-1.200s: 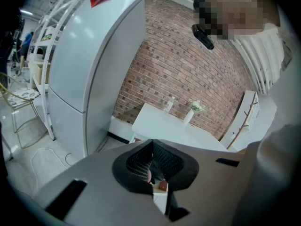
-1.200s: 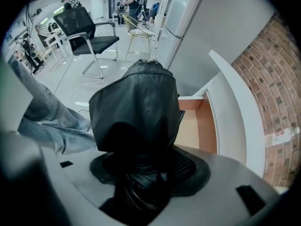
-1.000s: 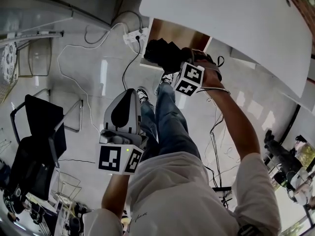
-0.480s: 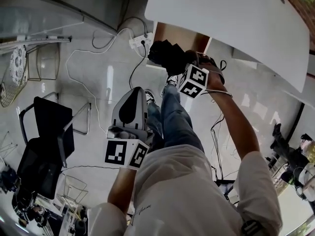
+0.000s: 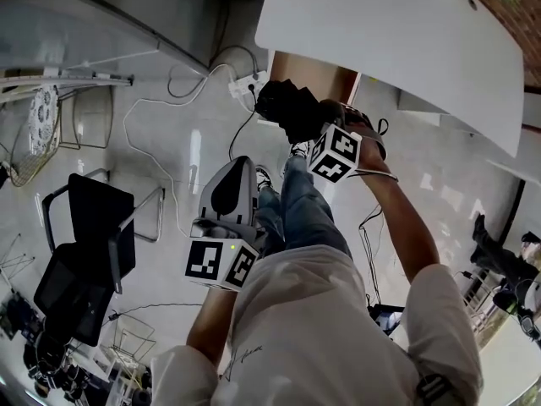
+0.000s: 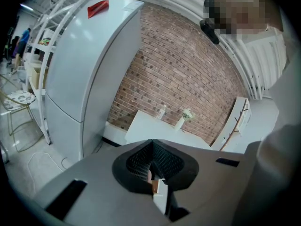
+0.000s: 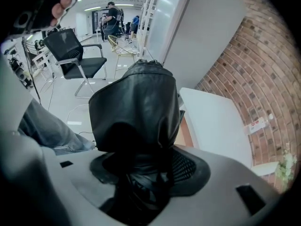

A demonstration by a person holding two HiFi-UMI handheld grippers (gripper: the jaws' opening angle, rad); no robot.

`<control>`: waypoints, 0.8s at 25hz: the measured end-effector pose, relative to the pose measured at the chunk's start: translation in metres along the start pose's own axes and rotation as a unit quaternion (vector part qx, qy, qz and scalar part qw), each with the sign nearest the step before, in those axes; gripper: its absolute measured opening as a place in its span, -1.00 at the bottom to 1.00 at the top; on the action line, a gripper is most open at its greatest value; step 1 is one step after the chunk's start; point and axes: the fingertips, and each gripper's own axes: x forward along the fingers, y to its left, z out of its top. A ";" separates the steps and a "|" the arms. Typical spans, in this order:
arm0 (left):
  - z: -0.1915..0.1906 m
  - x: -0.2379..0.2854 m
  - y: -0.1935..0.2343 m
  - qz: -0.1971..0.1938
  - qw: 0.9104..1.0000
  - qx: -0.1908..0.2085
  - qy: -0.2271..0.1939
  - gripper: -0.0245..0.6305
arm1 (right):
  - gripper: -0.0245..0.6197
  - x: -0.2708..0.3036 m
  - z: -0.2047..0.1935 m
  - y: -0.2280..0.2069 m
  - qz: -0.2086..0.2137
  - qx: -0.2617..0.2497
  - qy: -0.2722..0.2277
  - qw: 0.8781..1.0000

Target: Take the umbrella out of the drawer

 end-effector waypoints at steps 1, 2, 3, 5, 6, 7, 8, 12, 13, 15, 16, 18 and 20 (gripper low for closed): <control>0.001 -0.002 0.000 -0.001 1.000 0.001 0.000 -0.87 | -0.13 -0.003 0.002 0.001 -0.001 0.004 -0.002 1.000; 0.002 -0.004 -0.001 -0.002 1.000 0.002 0.000 -0.87 | -0.13 -0.007 0.003 0.001 -0.002 0.007 -0.003 1.000; 0.003 -0.006 -0.003 -0.004 1.000 0.004 -0.001 -0.87 | -0.13 -0.011 0.005 0.002 -0.005 0.009 -0.005 1.000; 0.007 -0.008 -0.005 -0.009 1.000 0.008 -0.003 -0.87 | -0.13 -0.021 0.008 0.001 -0.011 0.012 -0.009 1.000; 0.009 -0.010 -0.006 -0.011 1.000 0.011 -0.004 -0.87 | -0.13 -0.025 0.010 0.000 -0.013 0.014 -0.012 1.000; 0.010 -0.012 -0.007 -0.012 1.000 0.013 -0.005 -0.87 | -0.13 -0.030 0.012 0.001 -0.014 0.017 -0.015 1.000; 0.011 -0.014 -0.007 -0.013 1.000 0.014 -0.004 -0.87 | -0.13 -0.035 0.013 0.002 -0.015 0.019 -0.017 1.000; 0.012 -0.021 -0.013 -0.017 1.000 0.020 -0.002 -0.87 | -0.12 -0.052 0.017 0.004 -0.019 0.030 -0.026 0.999; 0.013 -0.022 -0.013 -0.019 1.000 0.023 -0.003 -0.87 | -0.12 -0.056 0.018 0.003 -0.022 0.033 -0.028 0.999; 0.015 -0.025 -0.015 -0.023 0.999 0.028 -0.005 -0.87 | -0.12 -0.063 0.019 0.001 -0.029 0.041 -0.031 0.998; 0.015 -0.027 -0.015 -0.024 0.999 0.029 -0.006 -0.87 | -0.12 -0.067 0.019 0.001 -0.031 0.046 -0.033 0.998; 0.016 -0.029 -0.015 -0.027 0.999 0.031 -0.007 -0.87 | -0.12 -0.075 0.021 0.001 -0.036 0.057 -0.037 0.997; 0.018 -0.031 -0.014 -0.028 0.999 0.032 -0.009 -0.87 | -0.12 -0.083 0.023 0.001 -0.041 0.068 -0.042 0.996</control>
